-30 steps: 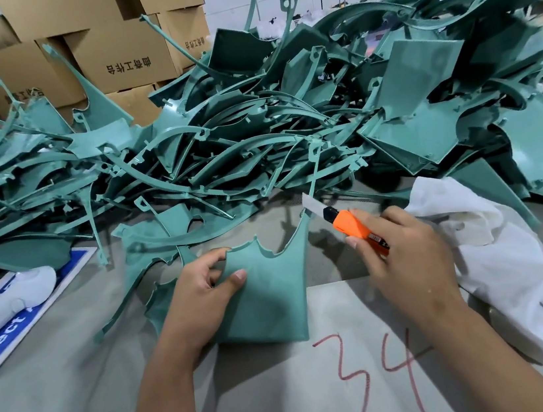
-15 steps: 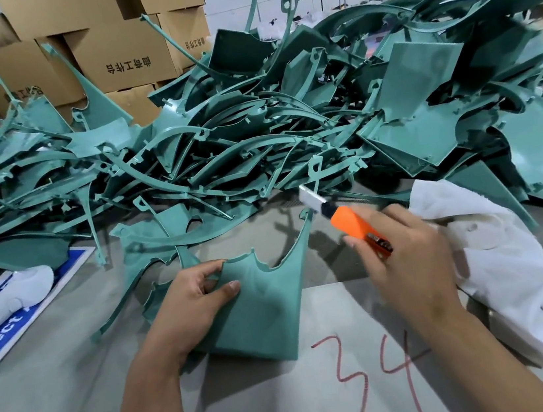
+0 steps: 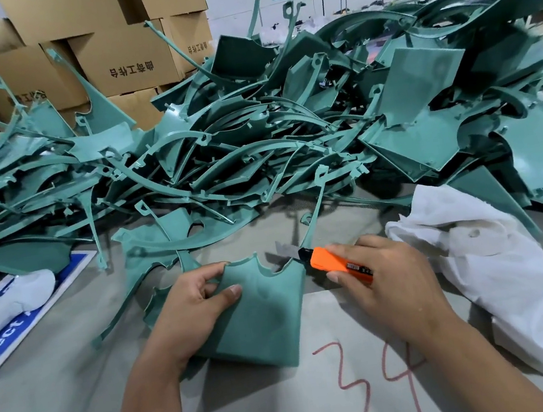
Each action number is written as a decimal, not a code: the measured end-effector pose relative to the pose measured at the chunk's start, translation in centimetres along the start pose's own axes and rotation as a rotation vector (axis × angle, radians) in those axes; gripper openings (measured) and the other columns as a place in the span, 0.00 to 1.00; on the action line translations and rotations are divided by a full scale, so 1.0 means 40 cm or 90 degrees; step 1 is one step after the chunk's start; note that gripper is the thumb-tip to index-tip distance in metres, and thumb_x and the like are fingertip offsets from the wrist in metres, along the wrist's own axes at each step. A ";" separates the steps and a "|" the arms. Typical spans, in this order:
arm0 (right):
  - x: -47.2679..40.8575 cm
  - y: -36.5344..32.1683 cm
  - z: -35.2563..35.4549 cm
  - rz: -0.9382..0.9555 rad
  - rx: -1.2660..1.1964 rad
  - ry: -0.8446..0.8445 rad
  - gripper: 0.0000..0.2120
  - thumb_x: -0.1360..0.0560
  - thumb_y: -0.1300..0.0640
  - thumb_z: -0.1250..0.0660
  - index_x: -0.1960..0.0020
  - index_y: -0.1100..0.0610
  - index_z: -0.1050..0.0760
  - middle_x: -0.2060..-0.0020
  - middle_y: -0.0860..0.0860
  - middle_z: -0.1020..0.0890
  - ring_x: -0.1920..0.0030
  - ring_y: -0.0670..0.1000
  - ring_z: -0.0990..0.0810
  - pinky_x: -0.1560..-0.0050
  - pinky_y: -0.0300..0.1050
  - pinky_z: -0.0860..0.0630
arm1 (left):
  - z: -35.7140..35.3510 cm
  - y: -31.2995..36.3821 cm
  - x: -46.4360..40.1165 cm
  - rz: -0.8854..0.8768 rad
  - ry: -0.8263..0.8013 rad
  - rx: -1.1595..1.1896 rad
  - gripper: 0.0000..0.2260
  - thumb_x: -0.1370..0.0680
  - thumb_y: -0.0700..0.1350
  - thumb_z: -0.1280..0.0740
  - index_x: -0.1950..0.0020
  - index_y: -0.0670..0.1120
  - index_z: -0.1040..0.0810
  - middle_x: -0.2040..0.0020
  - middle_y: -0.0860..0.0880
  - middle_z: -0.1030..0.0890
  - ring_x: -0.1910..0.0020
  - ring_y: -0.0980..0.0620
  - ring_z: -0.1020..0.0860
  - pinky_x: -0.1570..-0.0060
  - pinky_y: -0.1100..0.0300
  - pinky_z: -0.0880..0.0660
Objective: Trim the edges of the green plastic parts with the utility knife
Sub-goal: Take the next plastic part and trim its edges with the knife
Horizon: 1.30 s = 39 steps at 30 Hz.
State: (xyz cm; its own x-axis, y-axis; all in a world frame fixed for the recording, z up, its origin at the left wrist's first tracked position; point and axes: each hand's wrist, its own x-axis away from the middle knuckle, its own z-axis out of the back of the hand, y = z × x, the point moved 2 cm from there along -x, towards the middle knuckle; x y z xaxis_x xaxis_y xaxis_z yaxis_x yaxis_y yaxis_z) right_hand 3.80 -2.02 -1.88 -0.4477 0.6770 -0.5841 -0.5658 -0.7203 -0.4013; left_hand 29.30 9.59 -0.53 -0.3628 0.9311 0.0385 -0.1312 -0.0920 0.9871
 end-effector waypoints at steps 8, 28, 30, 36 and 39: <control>-0.011 0.044 0.016 -0.084 0.051 0.096 0.18 0.25 0.47 0.23 0.36 0.46 0.16 0.61 0.45 0.21 0.63 0.52 0.23 0.66 0.47 0.23 | 0.000 -0.002 0.002 0.026 -0.013 0.004 0.14 0.21 0.32 0.32 0.49 0.49 0.13 0.55 0.40 0.13 0.58 0.41 0.13 0.65 0.58 0.18; -0.012 0.031 0.026 -0.043 -0.018 0.221 0.17 0.17 0.50 0.33 0.32 0.55 0.18 0.58 0.49 0.17 0.64 0.49 0.23 0.67 0.47 0.23 | -0.004 0.011 0.010 0.047 0.012 -0.004 0.10 0.21 0.31 0.31 0.47 0.43 0.15 0.58 0.40 0.13 0.63 0.45 0.13 0.69 0.61 0.20; -0.014 0.028 0.026 -0.036 -0.044 0.221 0.18 0.17 0.51 0.33 0.31 0.57 0.19 0.56 0.50 0.15 0.63 0.49 0.20 0.65 0.47 0.21 | -0.004 0.009 0.008 0.045 0.006 -0.013 0.10 0.21 0.31 0.31 0.46 0.43 0.15 0.57 0.40 0.13 0.62 0.44 0.13 0.68 0.61 0.20; -0.025 0.038 0.027 -0.064 -0.035 0.226 0.18 0.17 0.52 0.30 0.29 0.54 0.20 0.56 0.50 0.16 0.62 0.49 0.22 0.62 0.50 0.21 | -0.008 0.008 0.005 0.007 -0.058 -0.014 0.13 0.20 0.32 0.32 0.48 0.49 0.13 0.53 0.40 0.13 0.55 0.41 0.13 0.62 0.58 0.17; -0.026 0.041 0.025 -0.054 -0.025 0.200 0.17 0.18 0.52 0.30 0.30 0.54 0.19 0.59 0.50 0.17 0.64 0.50 0.23 0.64 0.50 0.22 | -0.009 0.007 0.003 -0.013 -0.058 -0.014 0.13 0.21 0.32 0.32 0.48 0.48 0.13 0.52 0.41 0.13 0.54 0.42 0.13 0.61 0.58 0.18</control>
State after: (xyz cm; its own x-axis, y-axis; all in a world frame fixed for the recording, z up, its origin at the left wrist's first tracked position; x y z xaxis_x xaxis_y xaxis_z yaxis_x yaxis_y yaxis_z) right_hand 2.64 -3.75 -1.21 -0.1615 0.6595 -0.7341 -0.5620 -0.6730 -0.4809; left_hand 28.90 9.55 -0.32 -0.2740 0.9611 0.0335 -0.1585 -0.0795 0.9842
